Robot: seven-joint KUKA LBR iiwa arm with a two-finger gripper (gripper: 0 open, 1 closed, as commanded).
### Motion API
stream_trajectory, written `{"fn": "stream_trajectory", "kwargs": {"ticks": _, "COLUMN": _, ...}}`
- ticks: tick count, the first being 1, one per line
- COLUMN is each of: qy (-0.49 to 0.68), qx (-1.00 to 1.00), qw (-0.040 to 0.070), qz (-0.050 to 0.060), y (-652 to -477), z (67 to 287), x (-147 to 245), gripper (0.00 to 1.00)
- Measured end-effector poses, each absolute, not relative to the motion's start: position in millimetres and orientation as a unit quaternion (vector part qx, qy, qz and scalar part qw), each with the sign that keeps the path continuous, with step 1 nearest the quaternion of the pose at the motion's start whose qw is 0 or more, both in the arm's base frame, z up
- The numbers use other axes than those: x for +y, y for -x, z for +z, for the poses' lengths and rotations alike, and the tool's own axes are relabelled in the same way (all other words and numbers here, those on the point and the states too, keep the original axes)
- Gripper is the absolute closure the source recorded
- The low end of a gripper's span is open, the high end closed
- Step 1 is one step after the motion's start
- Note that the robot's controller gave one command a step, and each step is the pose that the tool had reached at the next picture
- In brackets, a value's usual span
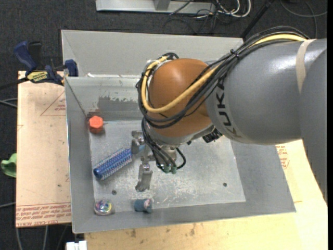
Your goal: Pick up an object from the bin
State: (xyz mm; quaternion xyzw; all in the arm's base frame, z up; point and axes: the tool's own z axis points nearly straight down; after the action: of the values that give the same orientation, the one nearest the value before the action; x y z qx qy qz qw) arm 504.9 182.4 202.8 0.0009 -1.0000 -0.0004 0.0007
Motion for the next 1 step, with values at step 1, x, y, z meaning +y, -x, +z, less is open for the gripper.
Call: {"fn": "stream_trajectory", "kwargs": {"ticks": 1, "qy": -0.032, "qx": -0.999, "qw": -0.001, "qz": 0.0, "y": -576.7, "z": 83.0, "x": 175.7, "gripper": 0.0}}
